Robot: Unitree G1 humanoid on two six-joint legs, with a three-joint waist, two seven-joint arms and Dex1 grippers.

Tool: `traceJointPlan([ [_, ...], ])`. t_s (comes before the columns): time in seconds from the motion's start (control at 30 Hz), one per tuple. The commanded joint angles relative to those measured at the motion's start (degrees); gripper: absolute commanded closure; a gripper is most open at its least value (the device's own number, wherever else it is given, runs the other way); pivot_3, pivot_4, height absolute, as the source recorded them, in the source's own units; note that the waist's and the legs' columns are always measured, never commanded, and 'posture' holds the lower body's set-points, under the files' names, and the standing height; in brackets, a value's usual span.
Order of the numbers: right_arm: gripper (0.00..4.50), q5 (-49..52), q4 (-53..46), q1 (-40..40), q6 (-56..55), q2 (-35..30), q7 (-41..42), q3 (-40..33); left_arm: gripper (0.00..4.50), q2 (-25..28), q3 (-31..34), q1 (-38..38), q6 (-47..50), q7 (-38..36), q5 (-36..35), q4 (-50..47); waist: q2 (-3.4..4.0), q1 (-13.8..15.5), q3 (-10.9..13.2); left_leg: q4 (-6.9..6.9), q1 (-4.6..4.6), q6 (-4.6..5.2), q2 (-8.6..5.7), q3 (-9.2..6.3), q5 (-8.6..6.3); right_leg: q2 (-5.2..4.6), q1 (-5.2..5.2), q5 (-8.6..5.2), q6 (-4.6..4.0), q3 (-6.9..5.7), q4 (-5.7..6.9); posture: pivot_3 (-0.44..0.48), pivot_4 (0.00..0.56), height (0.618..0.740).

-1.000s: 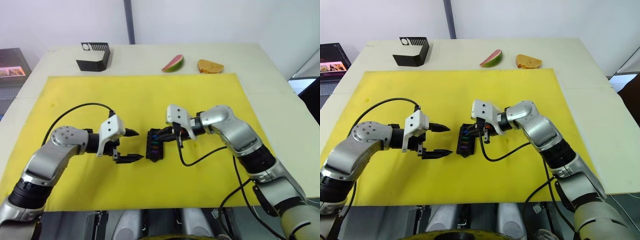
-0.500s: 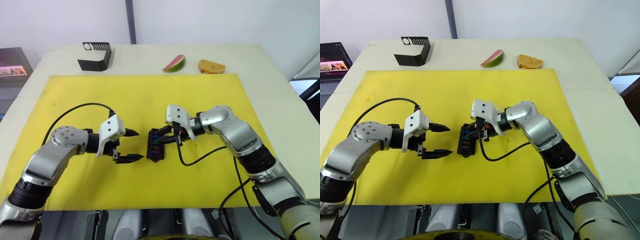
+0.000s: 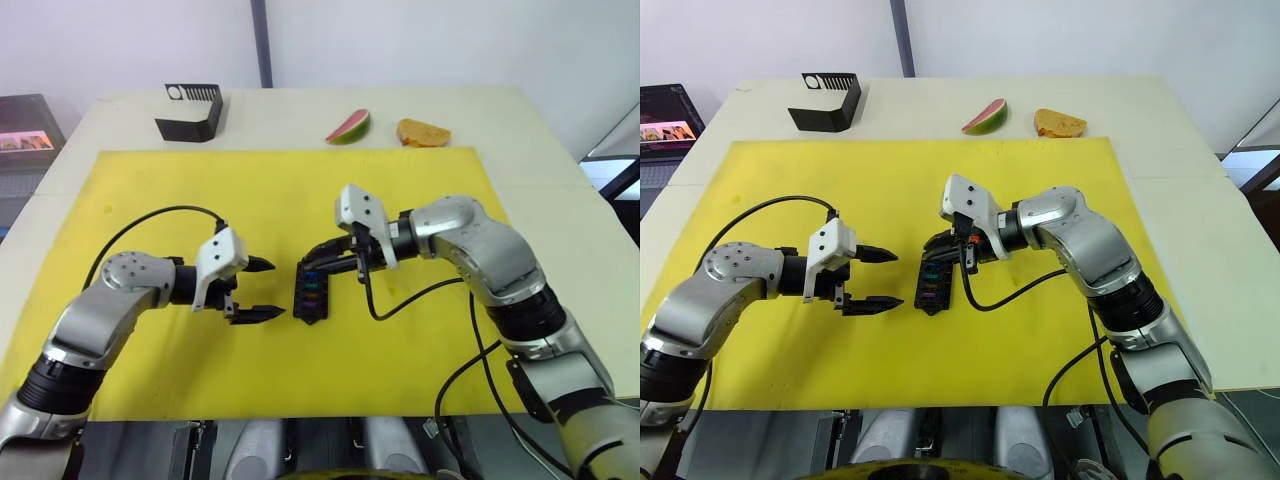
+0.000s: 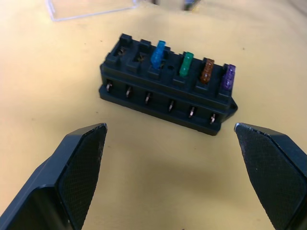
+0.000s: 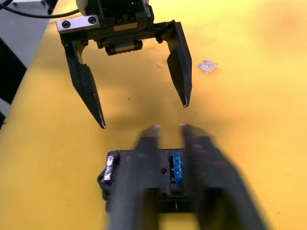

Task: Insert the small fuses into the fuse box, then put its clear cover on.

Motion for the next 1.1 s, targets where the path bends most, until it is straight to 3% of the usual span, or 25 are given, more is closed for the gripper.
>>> traceJointPlan([
  [0.03,4.46,0.3,-0.2,0.6,-1.6,1.2,-2.0,-1.3,0.00,0.4,0.8,-0.8,-1.1,-0.3,0.2,-0.8,0.00,0.0,0.0,0.00,0.00,-0.01,0.00,0.00,0.01,0.00,0.00,0.00,0.00,0.00,0.00,0.000,0.150,0.740],
  [1.1,4.46,-5.2,6.3,7.6,-9.2,0.0,-2.2,5.0,0.00,0.5,1.1,-0.3,-0.7,0.1,0.0,-1.6,0.00,0.0,0.0,0.00,0.00,-0.01,0.00,0.00,0.01,0.02,0.01,0.00,0.00,-0.01,0.00,0.000,0.150,0.740],
])
